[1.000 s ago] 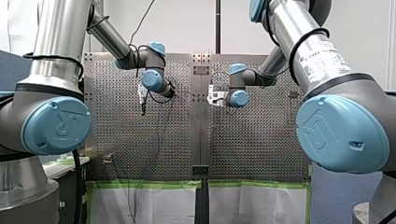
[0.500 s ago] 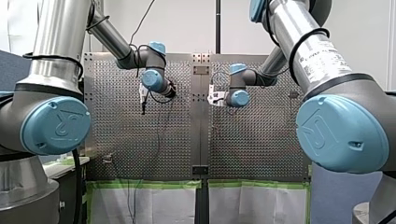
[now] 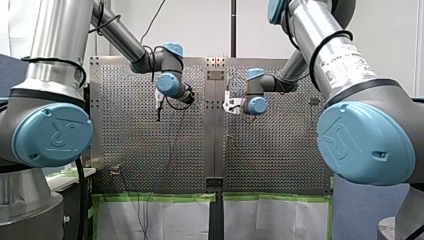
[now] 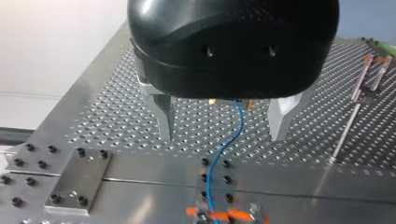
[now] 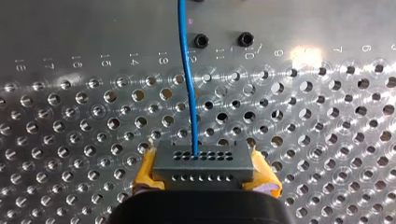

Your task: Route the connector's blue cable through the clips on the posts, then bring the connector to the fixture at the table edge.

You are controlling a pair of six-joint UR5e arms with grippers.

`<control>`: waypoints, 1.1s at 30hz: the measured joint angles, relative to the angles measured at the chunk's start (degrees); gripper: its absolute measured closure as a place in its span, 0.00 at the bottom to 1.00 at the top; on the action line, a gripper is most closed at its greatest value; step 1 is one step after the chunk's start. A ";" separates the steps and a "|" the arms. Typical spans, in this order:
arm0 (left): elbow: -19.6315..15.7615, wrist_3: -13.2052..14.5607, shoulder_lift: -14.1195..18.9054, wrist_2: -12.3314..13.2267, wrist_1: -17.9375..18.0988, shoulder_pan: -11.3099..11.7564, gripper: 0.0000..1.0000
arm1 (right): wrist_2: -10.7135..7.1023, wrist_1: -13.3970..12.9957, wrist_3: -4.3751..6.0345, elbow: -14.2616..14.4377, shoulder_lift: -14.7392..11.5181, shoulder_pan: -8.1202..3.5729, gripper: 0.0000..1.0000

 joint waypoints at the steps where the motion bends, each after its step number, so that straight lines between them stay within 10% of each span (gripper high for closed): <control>1: 0.17 -0.27 -0.02 -0.53 0.25 -0.35 0.00 | -0.02 -0.01 0.00 0.01 0.00 -0.01 0.99; 33: 13.34 -0.45 -11.58 -15.71 -0.34 -6.35 0.00 | -0.06 0.56 -0.17 0.00 -0.02 -0.20 0.99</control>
